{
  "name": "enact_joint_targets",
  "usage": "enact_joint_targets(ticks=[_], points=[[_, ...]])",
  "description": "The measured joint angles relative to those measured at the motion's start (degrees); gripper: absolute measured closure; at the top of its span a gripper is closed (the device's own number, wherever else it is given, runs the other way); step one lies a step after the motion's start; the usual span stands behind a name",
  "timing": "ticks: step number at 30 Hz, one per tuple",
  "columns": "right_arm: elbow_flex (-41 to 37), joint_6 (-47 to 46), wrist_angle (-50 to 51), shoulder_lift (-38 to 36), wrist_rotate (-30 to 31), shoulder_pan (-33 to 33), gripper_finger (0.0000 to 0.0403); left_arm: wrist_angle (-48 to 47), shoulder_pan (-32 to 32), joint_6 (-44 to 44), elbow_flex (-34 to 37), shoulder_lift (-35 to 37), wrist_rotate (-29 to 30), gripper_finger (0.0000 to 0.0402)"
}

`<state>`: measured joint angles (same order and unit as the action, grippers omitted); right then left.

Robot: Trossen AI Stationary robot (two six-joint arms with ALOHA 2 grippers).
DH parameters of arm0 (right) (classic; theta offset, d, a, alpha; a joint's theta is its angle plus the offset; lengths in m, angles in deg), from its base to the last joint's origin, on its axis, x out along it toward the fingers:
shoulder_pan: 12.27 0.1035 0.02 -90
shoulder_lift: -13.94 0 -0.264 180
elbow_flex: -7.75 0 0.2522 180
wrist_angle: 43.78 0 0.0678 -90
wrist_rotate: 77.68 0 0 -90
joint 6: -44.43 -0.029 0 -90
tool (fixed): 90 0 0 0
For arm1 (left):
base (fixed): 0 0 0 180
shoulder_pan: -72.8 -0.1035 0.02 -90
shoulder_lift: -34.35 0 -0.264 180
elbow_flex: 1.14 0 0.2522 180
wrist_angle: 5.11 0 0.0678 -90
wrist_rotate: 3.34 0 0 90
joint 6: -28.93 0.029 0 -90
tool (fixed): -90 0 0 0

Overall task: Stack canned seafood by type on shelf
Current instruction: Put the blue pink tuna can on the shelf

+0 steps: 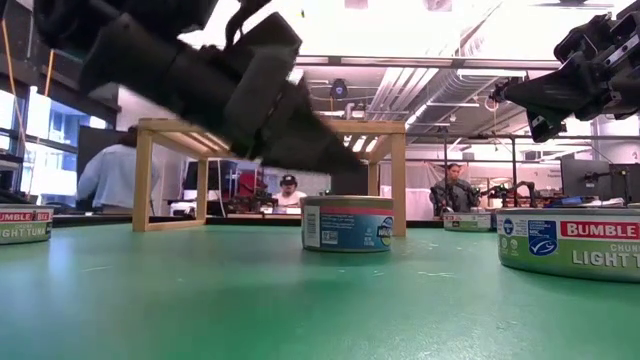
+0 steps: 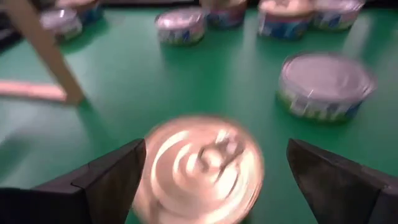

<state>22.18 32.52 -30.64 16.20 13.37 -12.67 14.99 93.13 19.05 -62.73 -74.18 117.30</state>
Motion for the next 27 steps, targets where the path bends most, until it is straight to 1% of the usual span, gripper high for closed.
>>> enact_joint_targets(ticks=[3, 5, 9, 13, 16, 18, 21, 27], points=[[0.0, 0.0, 0.0, 0.0, 0.0, 0.0, 0.0400, -1.3, -1.4, 1.6, -2.0, 0.0, -1.6, 0.0023], [0.0, 0.0, 0.0, 0.0, 0.0, 0.0, 0.0400, -2.9, -2.6, 1.6, -2.9, 0.0, -3.7, 0.0023], [0.0, 0.0, 0.0, 0.0, 0.0, 0.0, 0.0400, -4.2, -4.5, 0.8, -3.1, -0.8, -9.0, 0.0023], [0.0, 0.0, 0.0, 0.0, 0.0, 0.0, 0.0400, -4.8, -5.2, 0.5, -3.2, -2.7, -11.8, 0.0023], [0.0, 0.0, 0.0, 0.0, 0.0, 0.0, 0.0400, -8.1, -4.9, -0.2, -3.3, -2.6, -11.1, 0.0023], [0.0, 0.0, 0.0, 0.0, 0.0, 0.0, 0.0400, -11.1, -4.3, -1.2, -3.3, -1.9, -9.0, 0.0023], [0.0, 0.0, 0.0, 0.0, 0.0, 0.0, 0.0400, -14.1, -3.5, -3.1, -3.4, -1.7, -7.5, 0.0023], [0.0, 0.0, 0.0, 0.0, 0.0, 0.0, 0.0400, -21.4, -0.3, -7.5, -3.5, -0.8, -4.7, 0.0023]])
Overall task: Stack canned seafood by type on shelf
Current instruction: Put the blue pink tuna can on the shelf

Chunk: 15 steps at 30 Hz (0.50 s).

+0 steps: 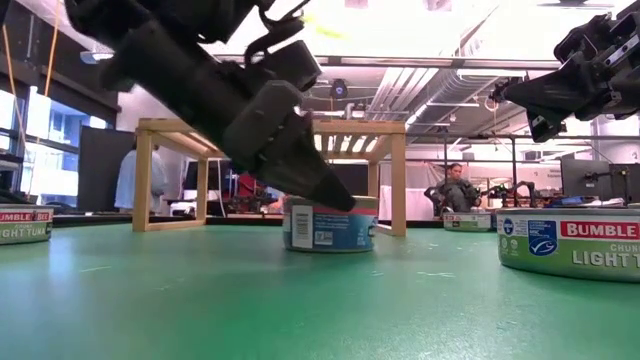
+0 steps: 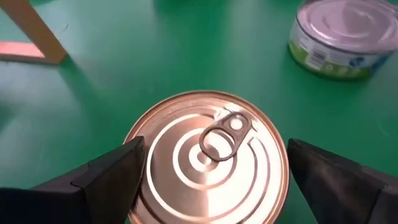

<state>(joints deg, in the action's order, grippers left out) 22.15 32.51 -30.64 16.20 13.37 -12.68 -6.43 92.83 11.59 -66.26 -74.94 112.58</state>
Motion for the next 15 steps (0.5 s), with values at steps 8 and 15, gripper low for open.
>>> enact_joint_targets(ticks=[8, 15], points=[[0.0, 0.0, 0.0, 0.0, 0.0, 0.0, 0.0400, -11.7, 5.6, -5.8, 0.7, 6.4, 8.5, 0.0023], [0.0, 0.0, 0.0, 0.0, 0.0, 0.0, 0.0400, -17.2, 9.7, -11.9, 0.6, 10.9, 15.2, 0.0023]])
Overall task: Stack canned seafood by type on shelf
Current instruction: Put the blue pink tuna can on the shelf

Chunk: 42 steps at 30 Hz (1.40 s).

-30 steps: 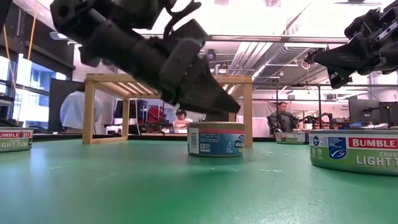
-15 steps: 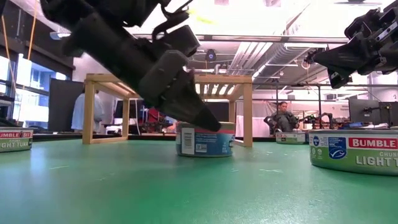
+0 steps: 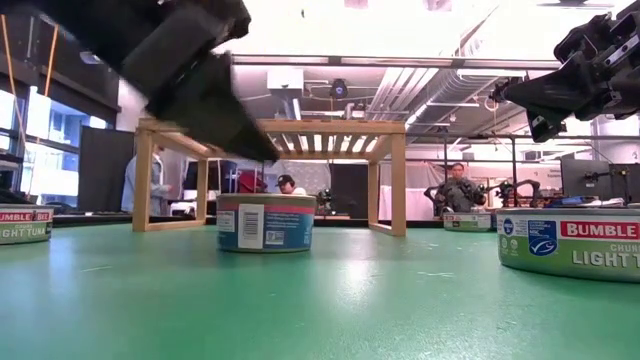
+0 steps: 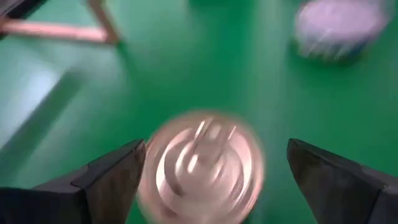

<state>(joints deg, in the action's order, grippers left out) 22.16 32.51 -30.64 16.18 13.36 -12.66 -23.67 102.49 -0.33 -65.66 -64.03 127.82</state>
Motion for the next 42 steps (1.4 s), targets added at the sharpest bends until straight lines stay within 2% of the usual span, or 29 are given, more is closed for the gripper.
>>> enact_joint_targets(ticks=[6, 10, 16, 23, 30, 34, 42], points=[[0.0, 0.0, 0.0, 0.1, 0.0, 0.0, 0.0400, -0.9, 4.3, -12.5, 5.1, 0.0, 8.6, 0.0023], [0.0, 0.0, 0.0, 0.2, 0.0, 0.0, 0.0400, 8.9, 5.2, -15.1, 10.9, -0.1, 9.3, 0.0023], [0.0, 0.0, 0.0, 0.3, 0.0, 0.0, 0.0400, 29.7, 4.5, -6.6, 16.4, -4.1, 8.6, 0.0023], [0.0, 0.0, 0.0, 0.3, 0.0, 0.0, 0.0400, 43.3, 0.5, -0.2, 16.6, -11.8, 3.3, 0.0023], [0.0, 0.0, 0.0, 0.3, 0.0, 0.0, 0.0400, 54.7, -2.1, 5.4, 16.6, -16.7, -0.7, 0.0023], [0.0, 0.0, 0.0, 0.3, 0.0, 0.0, 0.0400, 59.8, -3.2, 8.6, 16.3, -18.3, -2.7, 0.0023], [0.0, 0.3, 0.0, 0.3, 0.0, 0.0, 0.0400, 60.5, -4.7, 12.2, 14.6, -18.3, -5.1, 0.0023]])
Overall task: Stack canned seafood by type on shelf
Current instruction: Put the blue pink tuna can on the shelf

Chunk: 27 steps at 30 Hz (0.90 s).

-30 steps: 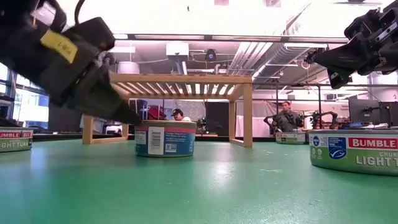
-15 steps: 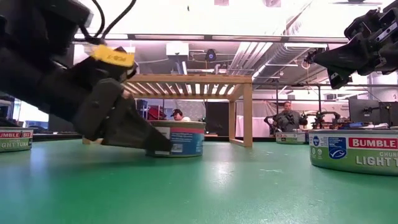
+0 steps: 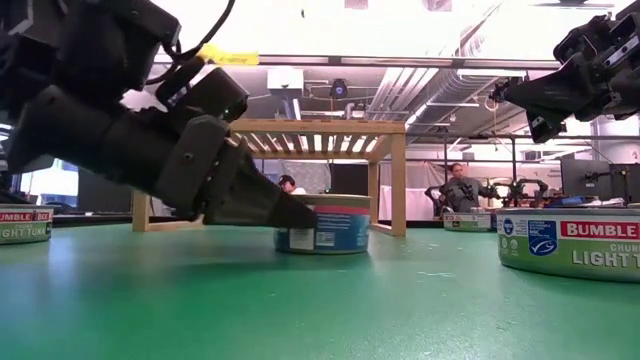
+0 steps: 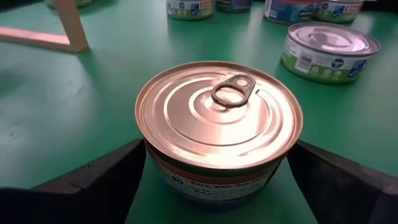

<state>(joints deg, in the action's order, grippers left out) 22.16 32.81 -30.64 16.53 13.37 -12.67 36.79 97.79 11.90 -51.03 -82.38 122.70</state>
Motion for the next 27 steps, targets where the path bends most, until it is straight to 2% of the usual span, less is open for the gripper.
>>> enact_joint_targets(ticks=[7, 11, 14, 21, 27], points=[[0.0, 0.4, -0.7, 0.0, 0.2, 0.0, 0.0400, -0.1, 0.0, -0.2, 0.0, 0.0, 0.0, 0.0023], [0.0, -11.1, -4.5, 0.2, 2.3, 0.0, 0.0400, -0.1, 0.0, -0.3, 0.0, 0.0, 0.0, 0.0023], [-0.1, -14.4, -4.3, 2.3, -1.6, 0.5, 0.0400, -0.1, 0.0, -0.3, 0.0, 0.0, 0.0, 0.0023], [-0.1, -15.8, -7.4, 16.3, 7.8, 5.8, 0.0400, -0.1, 0.0, -0.3, 0.0, 0.0, 0.0, 0.0023], [0.7, -18.1, -15.2, 31.8, 10.8, 9.3, 0.0400, -0.1, 0.0, 0.8, -0.1, 0.0, 0.1, 0.0023]])
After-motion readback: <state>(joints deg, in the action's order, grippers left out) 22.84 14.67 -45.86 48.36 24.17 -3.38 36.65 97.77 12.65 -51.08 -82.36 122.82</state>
